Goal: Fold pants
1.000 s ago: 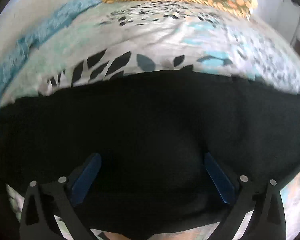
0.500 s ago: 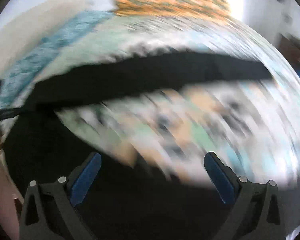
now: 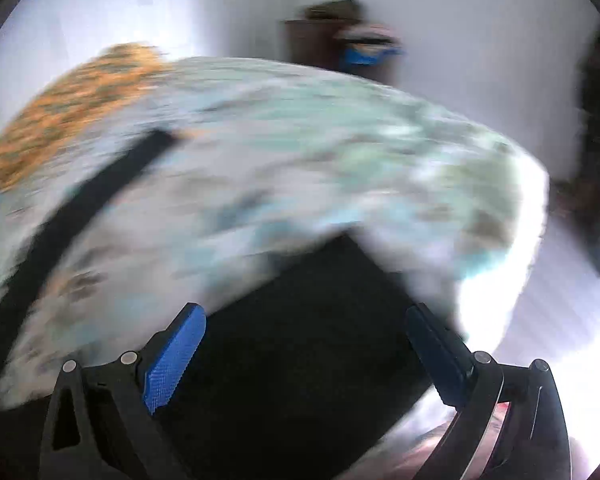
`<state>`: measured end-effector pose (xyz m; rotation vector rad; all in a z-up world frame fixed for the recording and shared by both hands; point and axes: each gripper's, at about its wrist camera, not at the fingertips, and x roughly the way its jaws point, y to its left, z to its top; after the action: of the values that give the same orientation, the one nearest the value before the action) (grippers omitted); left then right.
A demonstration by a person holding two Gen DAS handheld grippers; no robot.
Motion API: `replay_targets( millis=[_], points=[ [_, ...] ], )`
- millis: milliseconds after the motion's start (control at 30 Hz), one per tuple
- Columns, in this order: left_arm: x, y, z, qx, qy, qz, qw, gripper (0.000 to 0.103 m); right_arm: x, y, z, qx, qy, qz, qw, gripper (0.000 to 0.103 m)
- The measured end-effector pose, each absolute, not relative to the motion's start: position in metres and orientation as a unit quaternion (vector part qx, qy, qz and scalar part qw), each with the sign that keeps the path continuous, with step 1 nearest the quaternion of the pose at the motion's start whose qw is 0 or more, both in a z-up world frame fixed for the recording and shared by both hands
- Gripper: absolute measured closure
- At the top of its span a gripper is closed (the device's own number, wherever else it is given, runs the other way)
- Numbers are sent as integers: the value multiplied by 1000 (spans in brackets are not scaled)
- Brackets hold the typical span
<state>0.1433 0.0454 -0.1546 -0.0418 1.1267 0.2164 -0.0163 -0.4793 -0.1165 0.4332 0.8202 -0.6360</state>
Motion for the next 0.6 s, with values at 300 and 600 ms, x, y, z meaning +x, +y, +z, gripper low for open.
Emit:
replay_targets(
  millis=[300,600],
  points=[
    [145,52,-182,-6,535,88,840,0,47,-267,-147,32,462,-44,885,4],
    [151,55,-187,-7,544,78,835,0,46,-250,-199,2,485,-22,874,0]
  ],
)
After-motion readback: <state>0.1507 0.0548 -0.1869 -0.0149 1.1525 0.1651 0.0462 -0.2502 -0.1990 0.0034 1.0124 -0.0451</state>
